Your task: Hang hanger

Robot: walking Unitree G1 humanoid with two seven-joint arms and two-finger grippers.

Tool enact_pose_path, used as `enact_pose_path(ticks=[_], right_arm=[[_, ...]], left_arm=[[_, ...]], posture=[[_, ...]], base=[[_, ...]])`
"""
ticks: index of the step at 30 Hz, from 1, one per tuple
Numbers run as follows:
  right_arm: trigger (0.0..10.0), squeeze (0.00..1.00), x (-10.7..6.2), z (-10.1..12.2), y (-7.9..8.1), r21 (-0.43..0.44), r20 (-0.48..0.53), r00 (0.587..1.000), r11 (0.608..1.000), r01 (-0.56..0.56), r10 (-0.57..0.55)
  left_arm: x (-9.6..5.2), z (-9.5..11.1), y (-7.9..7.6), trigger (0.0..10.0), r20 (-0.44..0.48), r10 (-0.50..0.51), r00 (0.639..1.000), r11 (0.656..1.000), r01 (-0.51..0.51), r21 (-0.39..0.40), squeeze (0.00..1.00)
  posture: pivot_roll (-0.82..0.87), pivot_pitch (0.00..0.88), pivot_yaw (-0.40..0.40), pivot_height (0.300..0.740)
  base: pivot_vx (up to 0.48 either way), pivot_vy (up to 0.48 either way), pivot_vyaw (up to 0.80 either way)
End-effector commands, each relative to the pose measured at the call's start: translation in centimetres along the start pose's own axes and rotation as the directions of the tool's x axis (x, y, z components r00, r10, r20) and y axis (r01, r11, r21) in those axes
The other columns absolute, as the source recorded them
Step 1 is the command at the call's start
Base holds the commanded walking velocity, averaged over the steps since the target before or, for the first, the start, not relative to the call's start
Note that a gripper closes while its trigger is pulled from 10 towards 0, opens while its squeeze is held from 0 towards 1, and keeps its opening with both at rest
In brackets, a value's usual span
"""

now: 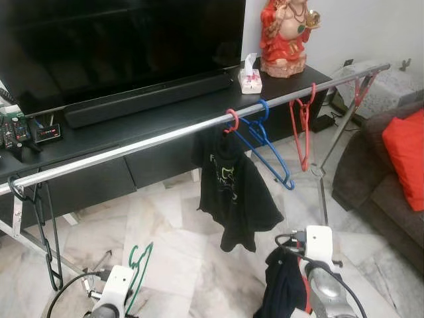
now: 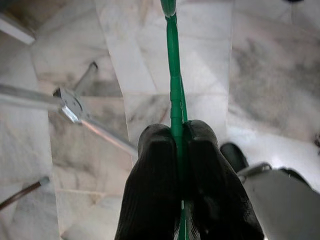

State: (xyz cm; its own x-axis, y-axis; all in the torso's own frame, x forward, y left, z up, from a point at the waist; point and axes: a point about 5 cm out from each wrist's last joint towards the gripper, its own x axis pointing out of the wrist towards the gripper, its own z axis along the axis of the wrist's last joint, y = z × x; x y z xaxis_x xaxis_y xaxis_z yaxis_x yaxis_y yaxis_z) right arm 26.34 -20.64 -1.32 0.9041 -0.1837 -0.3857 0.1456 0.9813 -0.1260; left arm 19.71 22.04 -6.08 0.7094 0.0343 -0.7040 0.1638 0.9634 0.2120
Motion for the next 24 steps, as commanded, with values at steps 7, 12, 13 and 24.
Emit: enact_pose_path(ticks=[7,12,13,24], right_arm=[[10.0,0.00,0.43,1.49,0.37,0.009,0.062,0.998,1.000,-0.017,0.016],[10.0,0.00,0.41,1.46,0.55,0.008,0.060,0.998,1.000,-0.025,0.025],[10.0,0.00,0.41,1.47,0.58,0.008,0.060,0.998,1.000,-0.029,0.029],[10.0,0.00,0.55,1.91,0.29,-0.003,0.073,0.996,0.999,-0.046,0.046]], left_arm=[[-0.27,-1.38,0.32,10.0,-0.041,0.015,0.999,1.000,-0.015,-0.001,0.00],[-0.17,-1.31,0.42,10.0,-0.042,0.015,0.999,1.000,-0.015,0.005,0.00],[-0.14,-1.24,0.41,10.0,-0.040,0.014,0.999,1.000,-0.013,0.006,0.00],[0.13,-0.73,0.01,10.0,-0.025,0.001,1.000,1.000,-0.001,-0.002,0.00]], posture=[[-0.08,0.000,0.032,0.740],[-0.08,0.000,0.036,0.740],[-0.08,0.000,0.036,0.740],[-0.08,0.000,0.033,0.740]], base=[[-0.285,0.000,0.00],[-0.291,0.000,0.00],[-0.292,0.000,0.00],[-0.293,0.000,0.00]])
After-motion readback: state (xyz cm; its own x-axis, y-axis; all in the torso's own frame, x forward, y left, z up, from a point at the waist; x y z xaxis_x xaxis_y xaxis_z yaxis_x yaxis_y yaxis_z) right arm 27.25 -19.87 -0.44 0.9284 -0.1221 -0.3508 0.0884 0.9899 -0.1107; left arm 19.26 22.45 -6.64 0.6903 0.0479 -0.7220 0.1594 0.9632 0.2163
